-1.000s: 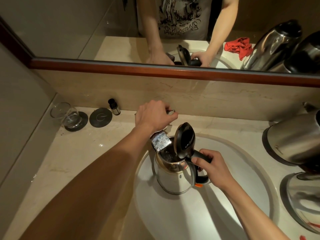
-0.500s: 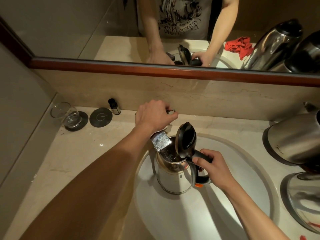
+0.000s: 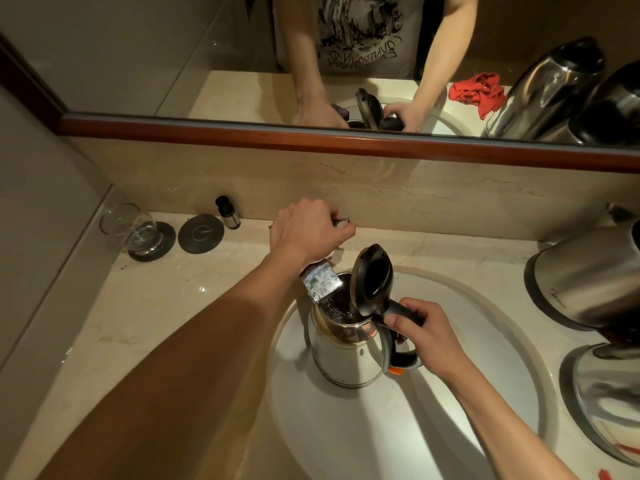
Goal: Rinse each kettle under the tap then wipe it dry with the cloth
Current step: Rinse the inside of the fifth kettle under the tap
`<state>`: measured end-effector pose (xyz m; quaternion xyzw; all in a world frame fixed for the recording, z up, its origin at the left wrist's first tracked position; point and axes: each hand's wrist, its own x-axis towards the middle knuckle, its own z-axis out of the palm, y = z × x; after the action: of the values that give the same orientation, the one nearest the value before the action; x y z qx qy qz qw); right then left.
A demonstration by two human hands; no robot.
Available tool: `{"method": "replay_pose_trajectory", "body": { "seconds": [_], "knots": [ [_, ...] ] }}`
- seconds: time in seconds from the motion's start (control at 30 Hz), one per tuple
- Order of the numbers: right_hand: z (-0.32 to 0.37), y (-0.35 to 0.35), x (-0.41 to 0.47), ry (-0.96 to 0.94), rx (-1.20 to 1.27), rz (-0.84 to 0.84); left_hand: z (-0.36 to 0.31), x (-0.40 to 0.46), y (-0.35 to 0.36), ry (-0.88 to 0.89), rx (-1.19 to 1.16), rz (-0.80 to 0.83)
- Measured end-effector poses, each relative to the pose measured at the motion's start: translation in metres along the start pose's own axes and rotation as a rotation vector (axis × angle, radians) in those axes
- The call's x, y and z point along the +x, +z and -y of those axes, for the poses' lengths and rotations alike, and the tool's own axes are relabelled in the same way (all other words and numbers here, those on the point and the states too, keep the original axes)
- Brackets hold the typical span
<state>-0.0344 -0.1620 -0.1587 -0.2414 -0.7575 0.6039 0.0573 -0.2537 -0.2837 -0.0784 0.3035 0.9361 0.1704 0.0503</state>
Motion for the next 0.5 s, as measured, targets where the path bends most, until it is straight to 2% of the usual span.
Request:
{"method": "replay_pose_trajectory", "body": {
  "seconds": [0.5],
  "knots": [
    [0.0027,0.0003,-0.0002,0.007,-0.042,-0.002,0.0004,-0.0002,0.0003,-0.003,0.004,0.000]
  ]
}}
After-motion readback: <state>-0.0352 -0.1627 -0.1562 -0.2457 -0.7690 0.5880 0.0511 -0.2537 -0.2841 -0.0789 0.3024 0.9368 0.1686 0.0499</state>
